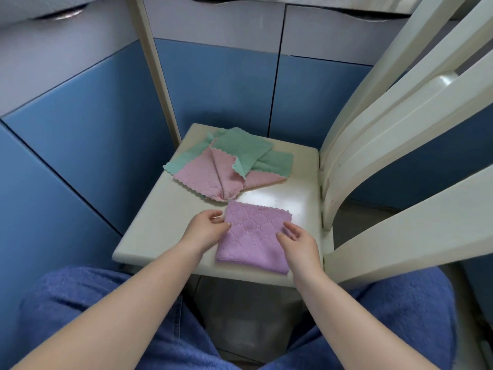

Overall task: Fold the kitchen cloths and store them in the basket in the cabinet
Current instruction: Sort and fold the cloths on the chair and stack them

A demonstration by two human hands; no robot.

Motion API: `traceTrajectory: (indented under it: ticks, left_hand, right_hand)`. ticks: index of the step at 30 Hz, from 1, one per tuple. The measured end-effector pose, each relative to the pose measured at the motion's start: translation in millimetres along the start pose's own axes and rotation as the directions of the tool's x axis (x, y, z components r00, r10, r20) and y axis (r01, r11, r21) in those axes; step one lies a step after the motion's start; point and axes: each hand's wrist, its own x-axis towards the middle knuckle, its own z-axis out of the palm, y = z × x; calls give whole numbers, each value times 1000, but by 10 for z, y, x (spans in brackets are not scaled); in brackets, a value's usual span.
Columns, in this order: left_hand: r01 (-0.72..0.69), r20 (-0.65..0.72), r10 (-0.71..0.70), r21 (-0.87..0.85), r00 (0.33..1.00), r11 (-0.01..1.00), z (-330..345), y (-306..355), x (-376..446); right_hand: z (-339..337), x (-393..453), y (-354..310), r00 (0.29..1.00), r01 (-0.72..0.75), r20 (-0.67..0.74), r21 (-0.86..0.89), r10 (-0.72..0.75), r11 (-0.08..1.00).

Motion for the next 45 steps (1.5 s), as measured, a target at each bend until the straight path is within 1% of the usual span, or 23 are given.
traceTrajectory:
  ticks: [2, 3, 5, 8, 9, 12, 15, 17, 18, 21, 23, 25, 28, 31, 34, 36, 37, 38, 39, 40, 42, 43, 45]
  left_hand:
    - [82, 55, -76, -115, 996, 990, -24, 40, -38]
    - [97, 71, -88, -141, 994, 985, -33, 45, -54]
    - [105, 94, -90, -164, 991, 981, -75, 29, -108]
    - [111, 129, -90, -165, 988, 980, -180, -44, -171]
    - [113, 137, -89, -178, 987, 977, -231, -69, -198]
    - [85, 119, -58, -244, 991, 966, -422, -80, -284]
    - [4, 67, 17, -289, 998, 957, -674, 46, -375]
    - [-49, 4, 52, -304, 999, 951, -895, 152, -437]
    - [-77, -30, 71, -305, 997, 949, -987, 208, -467]
    - [-190, -187, 135, -323, 973, 927, -1315, 396, -581]
    - [-271, -300, 165, -356, 939, 894, -1551, 528, -680]
    - [-351, -400, 196, -360, 895, 864, -1800, 664, -787]
    - [-439, -464, 261, -331, 847, 836, -2111, 869, -969]
    - [-514, -498, 331, -290, 801, 808, -2423, 1078, -1199]
    - [-577, -576, 381, -202, 723, 791, -2770, 1262, -1450]
    - [-598, -601, 417, -131, 682, 790, -2997, 1349, -1593]
    - [-603, -614, 434, -87, 659, 793, -3097, 1377, -1662]
    - [-610, -641, 454, -28, 619, 792, -3271, 1416, -1765]
    - [-601, -648, 469, 22, 600, 799, -3365, 1442, -1820]
    - [-585, -658, 479, 71, 581, 808, -3490, 1488, -1897]
    - [-534, -678, 490, 168, 548, 828, -3760, 1564, -2048]
    - [-514, -686, 488, 190, 540, 836, -3893, 1596, -2104]
    - [-487, -716, 452, 177, 532, 855, -4181, 1639, -2208]
  right_hand:
    - [-6, -25, -44, 999, -38, -9, 69, 39, 997]
    - [-2, -31, -64, 999, -51, -11, 92, 52, 994]
    - [32, -34, -97, 995, -95, -1, 142, 96, 985]
    - [102, -79, -138, 972, -233, 92, 276, 216, 932]
    - [127, -98, -144, 966, -257, 114, 296, 233, 920]
    - [223, -139, -192, 964, -254, 157, 294, 215, 921]
    - [345, -198, -400, 952, -231, 273, 328, 142, 916]
    - [471, -239, -590, 932, -193, 354, 323, 70, 927]
    - [532, -243, -679, 928, -157, 372, 299, 36, 941]
    - [764, -295, -1079, 927, 47, 360, 159, -102, 986]
    - [906, -378, -1405, 903, 208, 363, 98, -229, 973]
    - [1047, -459, -1720, 846, 356, 390, 96, -364, 930]
    - [1223, -576, -2109, 736, 501, 466, 112, -490, 858]
    - [1412, -710, -2501, 674, 573, 495, 118, -548, 811]
    - [1667, -884, -2880, 608, 600, 529, 181, -591, 779]
    - [1828, -1015, -3108, 558, 636, 540, 209, -630, 743]
    - [1895, -1083, -3203, 535, 657, 546, 211, -645, 724]
    - [2035, -1178, -3360, 504, 674, 559, 223, -659, 704]
    - [2096, -1229, -3446, 493, 682, 568, 218, -659, 698]
    - [2184, -1301, -3557, 465, 694, 584, 226, -665, 684]
    - [2388, -1457, -3774, 393, 720, 630, 243, -670, 650]
    - [2494, -1515, -3871, 361, 738, 645, 244, -673, 629]
    - [2766, -1650, -4067, 301, 781, 659, 245, -689, 575]
